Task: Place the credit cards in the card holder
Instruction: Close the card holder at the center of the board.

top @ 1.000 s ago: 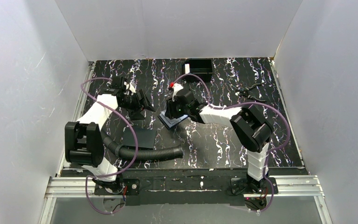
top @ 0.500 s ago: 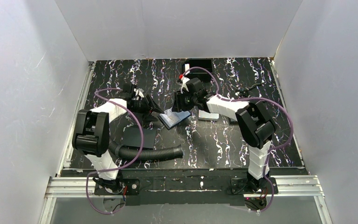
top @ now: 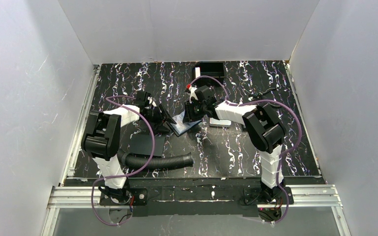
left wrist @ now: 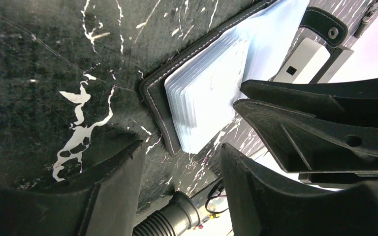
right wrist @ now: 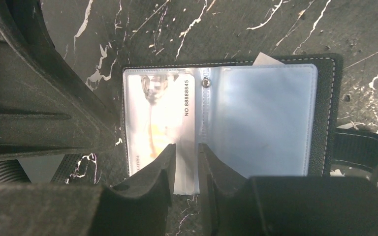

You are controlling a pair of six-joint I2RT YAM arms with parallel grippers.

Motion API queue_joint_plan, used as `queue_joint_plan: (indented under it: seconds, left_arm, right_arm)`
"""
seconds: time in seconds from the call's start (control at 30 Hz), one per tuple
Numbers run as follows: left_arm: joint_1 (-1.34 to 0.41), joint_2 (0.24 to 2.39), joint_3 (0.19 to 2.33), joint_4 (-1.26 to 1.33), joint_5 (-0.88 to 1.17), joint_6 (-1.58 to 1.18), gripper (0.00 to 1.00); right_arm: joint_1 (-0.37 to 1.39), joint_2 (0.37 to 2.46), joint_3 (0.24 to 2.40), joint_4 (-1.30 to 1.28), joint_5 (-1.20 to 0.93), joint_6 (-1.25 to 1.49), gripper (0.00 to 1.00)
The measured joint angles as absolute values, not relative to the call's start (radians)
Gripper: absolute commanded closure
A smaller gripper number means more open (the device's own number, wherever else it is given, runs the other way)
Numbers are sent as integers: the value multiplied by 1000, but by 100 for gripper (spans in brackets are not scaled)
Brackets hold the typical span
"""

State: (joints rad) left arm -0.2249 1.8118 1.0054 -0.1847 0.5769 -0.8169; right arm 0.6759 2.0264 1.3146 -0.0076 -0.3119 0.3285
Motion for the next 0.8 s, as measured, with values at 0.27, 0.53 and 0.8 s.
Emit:
queue_joint_plan:
  seconds: [0.27, 0.53, 0.8]
  left_arm:
    - [-225, 1832, 1005, -160, 587, -810, 44]
    - [-225, 1832, 1006, -146, 605, -806, 33]
    - [-226, 1834, 1002, -109, 625, -812, 33]
  right_arm:
    - [675, 2033, 1315, -18, -291, 309, 72]
    - [675, 2033, 1294, 21, -272, 311, 75]
    - [653, 2033, 1246, 111, -308, 349, 76]
